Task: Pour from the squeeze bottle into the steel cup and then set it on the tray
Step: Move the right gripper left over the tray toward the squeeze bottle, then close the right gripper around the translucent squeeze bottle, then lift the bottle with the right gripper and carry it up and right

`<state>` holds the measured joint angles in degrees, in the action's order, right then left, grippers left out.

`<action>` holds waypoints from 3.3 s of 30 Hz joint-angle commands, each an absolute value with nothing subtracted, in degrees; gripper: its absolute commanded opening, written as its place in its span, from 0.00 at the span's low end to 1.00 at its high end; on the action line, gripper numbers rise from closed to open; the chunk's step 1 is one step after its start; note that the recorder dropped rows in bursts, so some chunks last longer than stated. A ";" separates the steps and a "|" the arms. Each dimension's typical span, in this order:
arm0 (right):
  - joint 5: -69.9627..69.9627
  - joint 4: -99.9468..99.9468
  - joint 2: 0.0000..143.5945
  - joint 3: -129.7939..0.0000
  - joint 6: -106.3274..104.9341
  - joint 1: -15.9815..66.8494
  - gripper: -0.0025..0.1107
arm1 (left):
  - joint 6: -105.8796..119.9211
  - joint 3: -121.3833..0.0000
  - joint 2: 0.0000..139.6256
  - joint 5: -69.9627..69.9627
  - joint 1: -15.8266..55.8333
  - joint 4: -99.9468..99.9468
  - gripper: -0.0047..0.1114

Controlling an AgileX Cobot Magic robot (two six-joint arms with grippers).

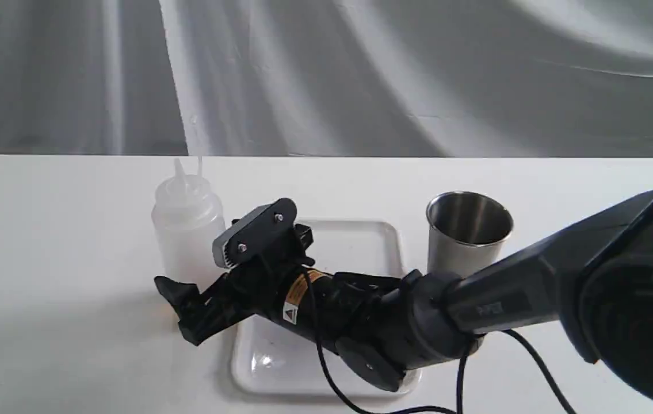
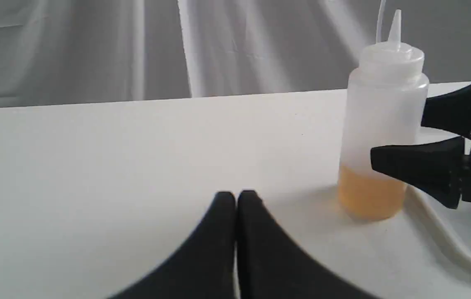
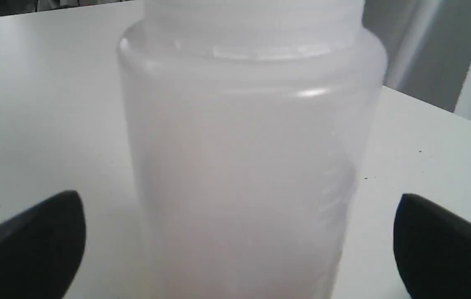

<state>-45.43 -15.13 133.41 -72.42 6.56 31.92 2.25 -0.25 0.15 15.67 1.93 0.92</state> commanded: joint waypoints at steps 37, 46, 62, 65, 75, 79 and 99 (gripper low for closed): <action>-42.52 -15.84 141.49 -83.81 6.41 31.99 0.95 | 2.06 0.00 0.00 15.24 2.24 0.87 0.04; -42.17 -17.63 141.49 -83.81 6.41 31.99 0.64 | 1.91 0.00 0.00 15.24 2.24 0.87 0.04; -42.04 -17.75 138.82 -83.81 6.41 31.99 0.02 | 2.10 0.00 0.00 15.24 2.24 0.87 0.04; -41.03 -17.75 136.23 -83.81 6.41 31.99 0.02 | 1.94 0.00 0.00 15.24 2.24 0.87 0.04; -32.33 -21.47 124.26 -83.81 7.86 31.99 0.02 | 2.10 0.00 0.00 15.24 2.24 0.87 0.04; -31.45 -23.32 117.98 -81.80 11.06 31.14 0.02 | 2.10 0.00 0.00 15.24 2.24 0.87 0.04; -25.40 -37.29 84.28 -55.97 28.44 15.64 0.02 | 1.97 0.00 0.00 15.24 2.24 0.87 0.04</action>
